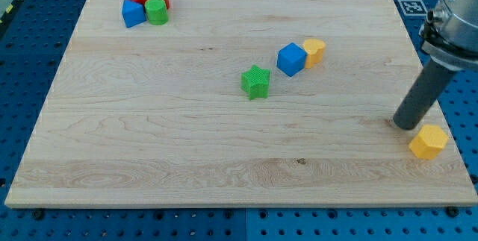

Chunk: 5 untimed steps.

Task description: Push the green star to the bottom side of the cube

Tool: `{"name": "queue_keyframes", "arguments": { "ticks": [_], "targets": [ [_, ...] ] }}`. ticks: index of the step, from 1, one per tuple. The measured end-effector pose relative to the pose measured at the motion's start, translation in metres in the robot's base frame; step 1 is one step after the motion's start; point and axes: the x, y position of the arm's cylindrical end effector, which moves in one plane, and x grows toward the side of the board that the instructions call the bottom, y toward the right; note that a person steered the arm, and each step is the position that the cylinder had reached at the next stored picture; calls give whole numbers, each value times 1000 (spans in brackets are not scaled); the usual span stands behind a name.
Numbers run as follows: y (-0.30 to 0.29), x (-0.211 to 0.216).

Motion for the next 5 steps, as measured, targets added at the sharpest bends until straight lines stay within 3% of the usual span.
{"name": "queue_keyframes", "arguments": {
  "ticks": [2,4,5],
  "targets": [
    [-24,10],
    [-210,2],
    [-290,-39]
  ]
}}
